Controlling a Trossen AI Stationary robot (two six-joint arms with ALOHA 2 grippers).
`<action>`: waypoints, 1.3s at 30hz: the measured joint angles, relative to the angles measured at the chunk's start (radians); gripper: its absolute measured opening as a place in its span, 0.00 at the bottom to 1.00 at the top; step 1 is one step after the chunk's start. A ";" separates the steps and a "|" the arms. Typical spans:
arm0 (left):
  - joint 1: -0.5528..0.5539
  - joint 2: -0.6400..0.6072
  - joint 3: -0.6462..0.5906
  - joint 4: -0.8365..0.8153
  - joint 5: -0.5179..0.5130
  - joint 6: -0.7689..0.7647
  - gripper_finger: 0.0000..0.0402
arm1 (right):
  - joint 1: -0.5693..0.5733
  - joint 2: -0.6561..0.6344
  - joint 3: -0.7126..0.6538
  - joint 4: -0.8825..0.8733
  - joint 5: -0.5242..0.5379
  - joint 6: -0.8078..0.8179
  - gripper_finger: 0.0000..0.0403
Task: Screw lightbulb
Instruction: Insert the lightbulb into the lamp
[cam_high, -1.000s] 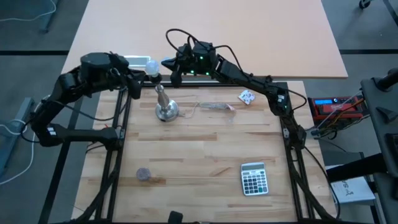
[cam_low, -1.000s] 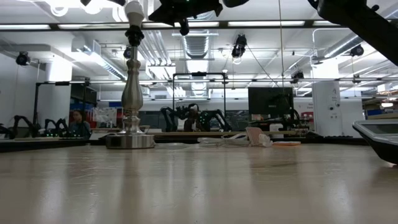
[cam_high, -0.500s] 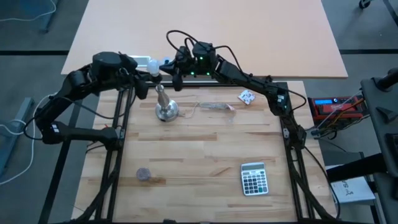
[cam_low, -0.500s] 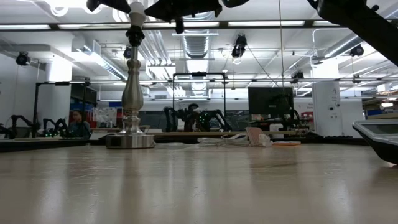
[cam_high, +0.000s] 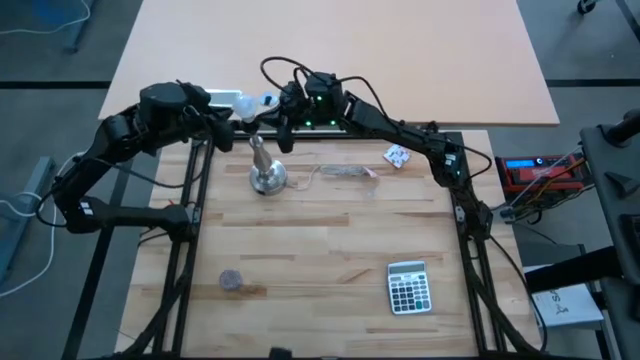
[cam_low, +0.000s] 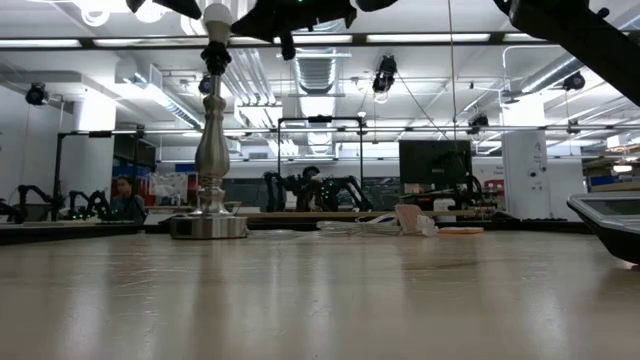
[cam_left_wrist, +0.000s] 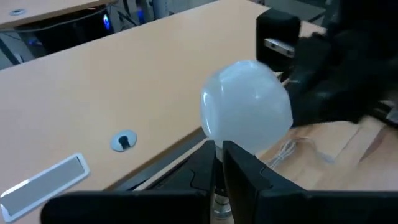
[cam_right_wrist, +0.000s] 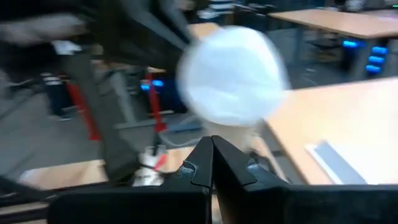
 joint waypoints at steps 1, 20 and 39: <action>0.000 -0.004 0.000 0.000 0.006 -0.006 0.05 | -0.005 -0.001 0.000 0.000 0.026 -0.002 0.00; 0.000 0.037 0.000 0.000 0.098 -0.029 0.05 | -0.049 0.024 0.007 0.138 0.041 0.027 0.00; 0.000 0.038 0.000 -0.010 0.026 -0.009 0.05 | -0.041 0.015 0.007 0.132 -0.065 0.037 0.00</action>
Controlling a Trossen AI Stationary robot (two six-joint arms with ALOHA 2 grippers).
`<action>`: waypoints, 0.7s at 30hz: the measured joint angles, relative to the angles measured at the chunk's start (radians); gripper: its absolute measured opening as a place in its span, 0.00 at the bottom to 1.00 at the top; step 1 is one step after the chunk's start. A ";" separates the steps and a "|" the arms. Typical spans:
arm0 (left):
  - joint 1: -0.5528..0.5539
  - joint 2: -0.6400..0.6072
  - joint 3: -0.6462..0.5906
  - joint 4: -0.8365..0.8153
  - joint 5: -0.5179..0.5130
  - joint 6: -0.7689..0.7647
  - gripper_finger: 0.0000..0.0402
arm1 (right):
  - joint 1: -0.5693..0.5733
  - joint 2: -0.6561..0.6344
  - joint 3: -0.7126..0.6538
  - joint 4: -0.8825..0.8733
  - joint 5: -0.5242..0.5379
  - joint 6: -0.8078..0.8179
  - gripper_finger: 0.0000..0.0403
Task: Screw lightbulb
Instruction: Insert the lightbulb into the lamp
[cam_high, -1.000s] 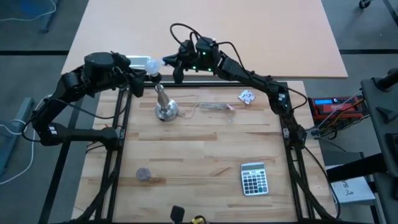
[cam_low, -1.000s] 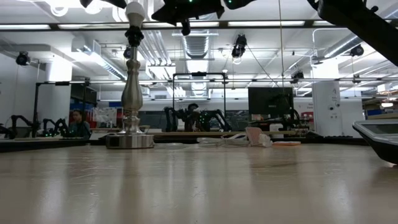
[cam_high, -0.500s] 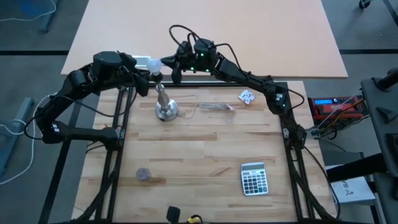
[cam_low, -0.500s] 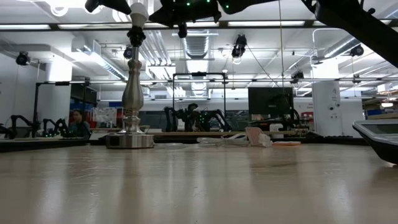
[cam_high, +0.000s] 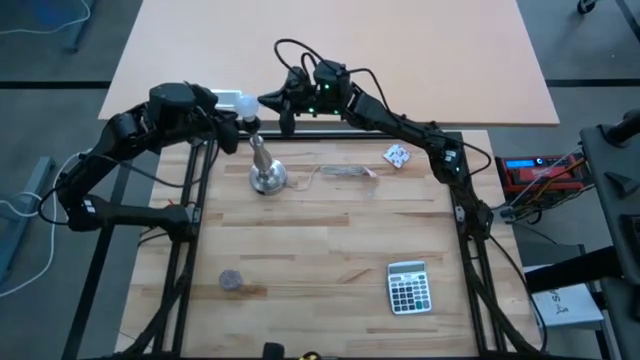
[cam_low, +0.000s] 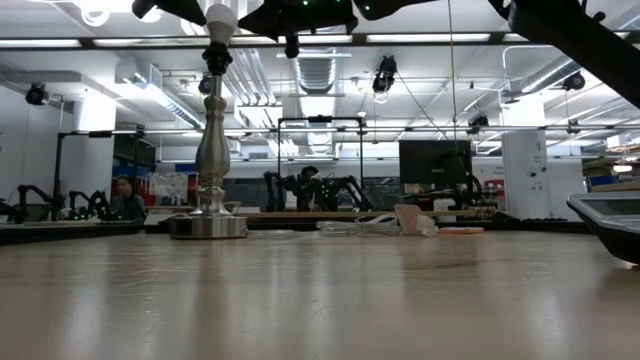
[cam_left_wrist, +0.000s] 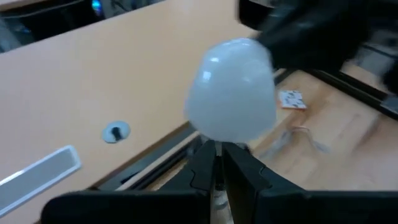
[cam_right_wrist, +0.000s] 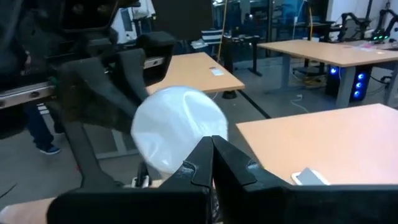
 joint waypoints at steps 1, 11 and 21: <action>0.000 0.000 0.000 -0.001 -0.016 0.000 0.05 | 0.000 -0.002 0.000 -0.005 -0.018 0.000 0.00; 0.001 0.002 0.000 0.006 -0.076 -0.003 0.05 | 0.023 -0.006 0.001 -0.033 -0.084 0.000 0.00; -0.001 -0.062 0.000 0.016 -0.042 -0.053 0.05 | 0.015 -0.026 0.000 -0.090 0.042 -0.028 0.00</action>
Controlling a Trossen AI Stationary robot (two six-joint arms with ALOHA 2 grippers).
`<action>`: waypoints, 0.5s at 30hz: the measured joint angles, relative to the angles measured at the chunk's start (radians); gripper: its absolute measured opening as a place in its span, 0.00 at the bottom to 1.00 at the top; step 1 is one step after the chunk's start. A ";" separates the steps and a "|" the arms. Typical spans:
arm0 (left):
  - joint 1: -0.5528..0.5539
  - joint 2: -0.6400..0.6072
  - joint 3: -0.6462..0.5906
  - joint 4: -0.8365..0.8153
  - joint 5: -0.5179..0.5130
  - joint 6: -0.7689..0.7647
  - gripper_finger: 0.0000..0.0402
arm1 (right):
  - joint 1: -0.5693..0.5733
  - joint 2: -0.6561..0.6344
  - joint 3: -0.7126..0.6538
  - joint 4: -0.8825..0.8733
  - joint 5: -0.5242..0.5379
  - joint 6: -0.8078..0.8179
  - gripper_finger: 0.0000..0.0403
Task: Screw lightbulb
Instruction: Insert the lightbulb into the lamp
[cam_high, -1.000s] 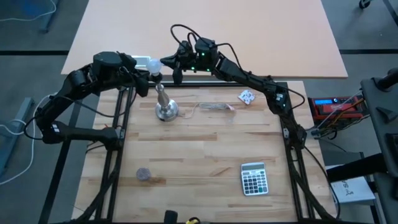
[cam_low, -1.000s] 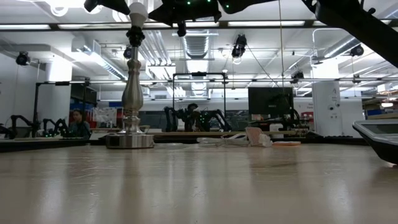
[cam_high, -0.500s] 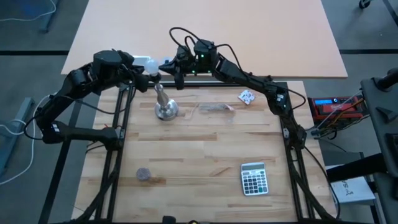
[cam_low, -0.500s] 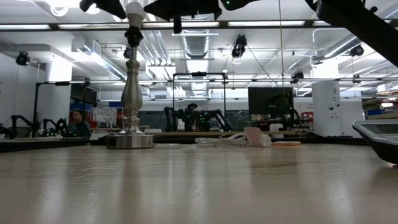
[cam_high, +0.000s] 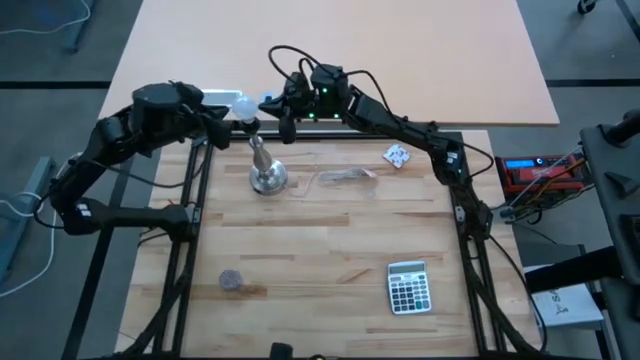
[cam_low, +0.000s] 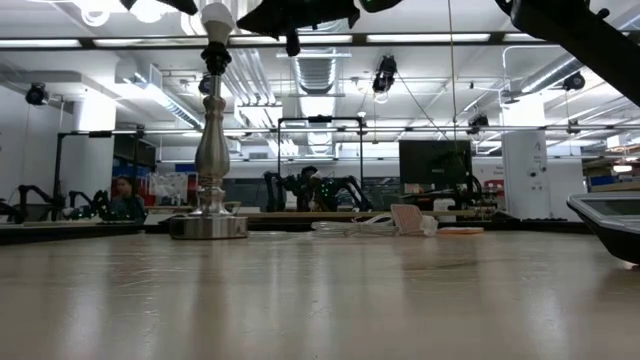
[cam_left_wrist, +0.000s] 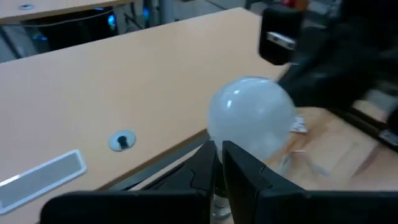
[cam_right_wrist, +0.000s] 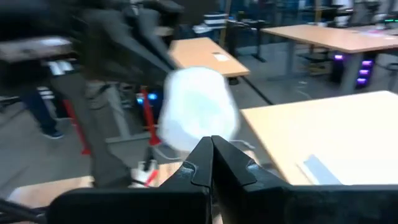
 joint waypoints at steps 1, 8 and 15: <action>0.000 -0.007 0.000 0.000 0.015 0.001 0.05 | -0.001 -0.002 -0.001 0.000 0.005 -0.002 0.00; 0.000 -0.016 0.000 -0.006 0.087 0.008 0.05 | -0.005 -0.008 -0.001 0.009 0.040 -0.011 0.00; 0.001 0.046 0.000 -0.007 0.057 0.056 0.05 | 0.002 -0.005 -0.001 0.013 -0.005 -0.011 0.00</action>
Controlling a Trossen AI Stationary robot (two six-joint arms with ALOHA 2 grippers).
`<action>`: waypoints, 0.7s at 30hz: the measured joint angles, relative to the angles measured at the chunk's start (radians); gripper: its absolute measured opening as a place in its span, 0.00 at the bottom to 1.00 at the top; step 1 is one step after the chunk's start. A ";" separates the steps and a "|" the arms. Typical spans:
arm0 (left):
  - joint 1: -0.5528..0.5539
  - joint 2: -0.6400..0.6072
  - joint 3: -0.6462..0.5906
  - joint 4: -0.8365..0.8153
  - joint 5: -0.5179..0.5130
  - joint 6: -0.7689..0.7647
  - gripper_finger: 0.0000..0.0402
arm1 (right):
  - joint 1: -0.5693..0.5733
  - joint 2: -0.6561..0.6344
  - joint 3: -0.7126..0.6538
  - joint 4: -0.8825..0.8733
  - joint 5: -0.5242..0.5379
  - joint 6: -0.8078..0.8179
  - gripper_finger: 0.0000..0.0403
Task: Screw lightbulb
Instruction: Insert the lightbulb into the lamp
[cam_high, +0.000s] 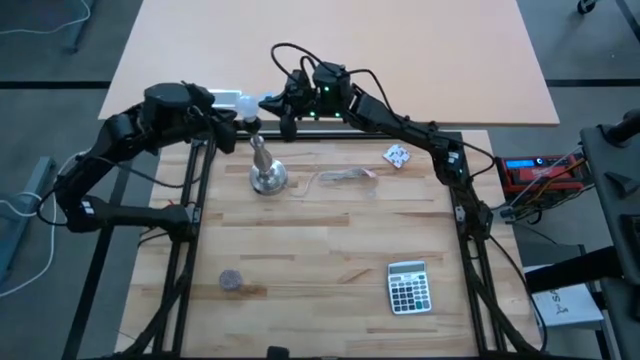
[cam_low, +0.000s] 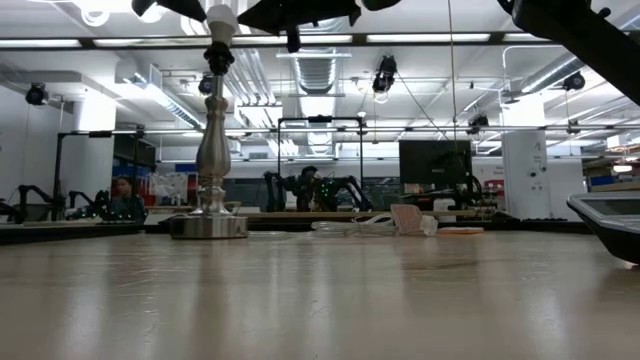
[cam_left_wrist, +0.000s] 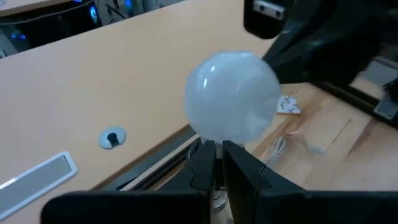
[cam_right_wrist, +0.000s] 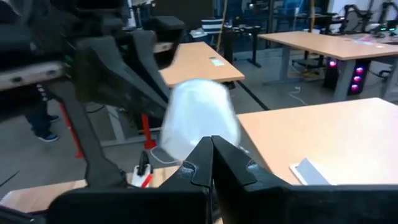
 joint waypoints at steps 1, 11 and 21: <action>0.000 0.009 0.000 -0.002 -0.004 0.001 0.05 | 0.003 0.000 0.000 0.000 0.001 0.000 0.00; 0.001 0.038 0.000 -0.004 -0.014 -0.007 0.05 | 0.036 0.000 0.000 -0.013 -0.042 -0.016 0.00; 0.000 -0.030 0.000 0.005 0.003 -0.074 0.05 | 0.023 -0.014 0.000 -0.035 0.011 -0.039 0.00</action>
